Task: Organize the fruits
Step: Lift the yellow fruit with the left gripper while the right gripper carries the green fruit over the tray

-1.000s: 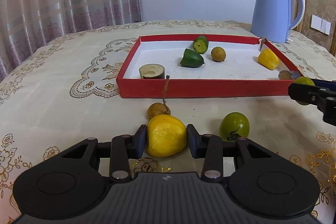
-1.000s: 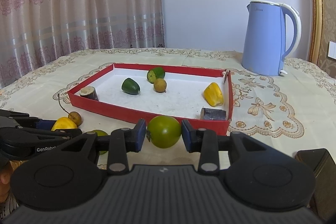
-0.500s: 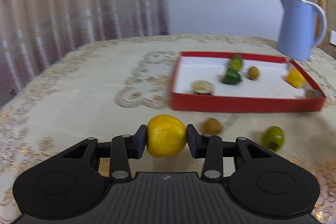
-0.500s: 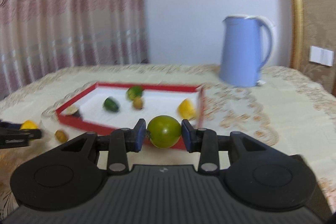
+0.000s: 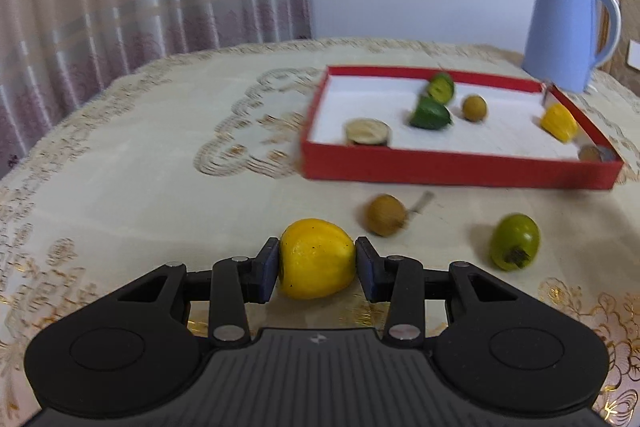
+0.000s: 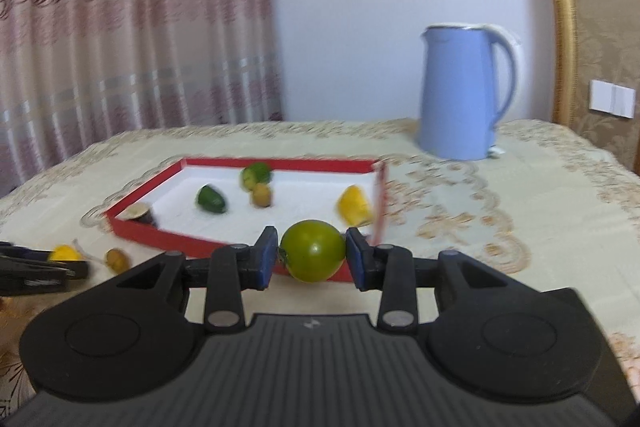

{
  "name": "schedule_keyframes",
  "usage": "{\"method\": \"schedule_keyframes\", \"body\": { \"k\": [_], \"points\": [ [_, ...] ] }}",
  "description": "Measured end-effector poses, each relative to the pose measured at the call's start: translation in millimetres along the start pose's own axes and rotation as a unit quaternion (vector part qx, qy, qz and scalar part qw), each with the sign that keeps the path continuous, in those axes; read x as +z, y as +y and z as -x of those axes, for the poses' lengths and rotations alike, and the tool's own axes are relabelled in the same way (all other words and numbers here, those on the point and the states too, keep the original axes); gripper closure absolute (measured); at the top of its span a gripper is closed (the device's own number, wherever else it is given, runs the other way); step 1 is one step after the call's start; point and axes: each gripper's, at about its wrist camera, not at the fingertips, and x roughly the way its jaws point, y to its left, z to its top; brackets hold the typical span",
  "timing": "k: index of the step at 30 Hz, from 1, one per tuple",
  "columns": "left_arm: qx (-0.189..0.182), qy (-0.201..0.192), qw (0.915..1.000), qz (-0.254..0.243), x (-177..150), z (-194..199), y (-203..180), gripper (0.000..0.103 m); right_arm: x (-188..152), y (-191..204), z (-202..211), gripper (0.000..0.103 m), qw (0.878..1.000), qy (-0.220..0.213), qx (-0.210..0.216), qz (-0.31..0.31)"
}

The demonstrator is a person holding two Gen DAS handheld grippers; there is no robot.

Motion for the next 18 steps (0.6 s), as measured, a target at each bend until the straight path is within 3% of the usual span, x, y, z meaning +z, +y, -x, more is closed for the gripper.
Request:
{"method": "schedule_keyframes", "body": {
  "k": [18],
  "points": [
    [0.039,-0.014,0.9990,-0.017,0,-7,-16,0.063,-9,25,-18,0.068,0.999,0.029,0.030,0.019]
  ]
}}
